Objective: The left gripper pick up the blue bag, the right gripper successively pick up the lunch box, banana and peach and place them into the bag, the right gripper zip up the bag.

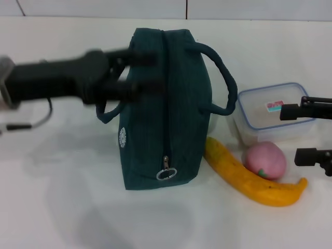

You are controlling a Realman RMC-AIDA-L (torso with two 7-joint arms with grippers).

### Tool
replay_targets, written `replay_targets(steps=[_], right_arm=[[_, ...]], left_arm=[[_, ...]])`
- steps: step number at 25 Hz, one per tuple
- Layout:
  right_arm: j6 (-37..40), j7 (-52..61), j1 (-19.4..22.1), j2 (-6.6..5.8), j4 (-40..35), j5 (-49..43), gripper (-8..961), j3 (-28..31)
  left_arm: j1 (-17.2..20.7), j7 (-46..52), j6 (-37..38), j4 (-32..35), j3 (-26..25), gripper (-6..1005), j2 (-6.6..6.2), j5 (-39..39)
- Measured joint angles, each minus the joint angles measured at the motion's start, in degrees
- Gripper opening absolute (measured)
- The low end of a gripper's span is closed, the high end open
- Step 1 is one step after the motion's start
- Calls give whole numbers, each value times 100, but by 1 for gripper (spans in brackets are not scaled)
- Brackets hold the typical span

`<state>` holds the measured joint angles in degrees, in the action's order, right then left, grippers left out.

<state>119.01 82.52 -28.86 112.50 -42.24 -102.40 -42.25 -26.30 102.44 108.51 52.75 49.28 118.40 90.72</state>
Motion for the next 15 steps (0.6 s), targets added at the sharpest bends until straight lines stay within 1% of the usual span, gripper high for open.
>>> replay_targets(steps=[4, 9, 11, 15], right_arm=[[-18, -69, 124, 0, 4, 2, 858, 34], [-19, -89, 288, 0, 7, 28, 857, 49], [-19, -103, 341, 0, 10, 38, 857, 53], [-26, -126, 421, -1, 20, 41, 857, 59]], left_arm=[[-130, 999, -627, 631, -168, 889, -58, 507], [-266, 2449, -1019, 1385, -187, 889, -141, 1339], [-318, 2913, -1051, 1717, -181, 889, -138, 1768], [-376, 3651, -1046, 2218, -99, 889, -63, 2580]])
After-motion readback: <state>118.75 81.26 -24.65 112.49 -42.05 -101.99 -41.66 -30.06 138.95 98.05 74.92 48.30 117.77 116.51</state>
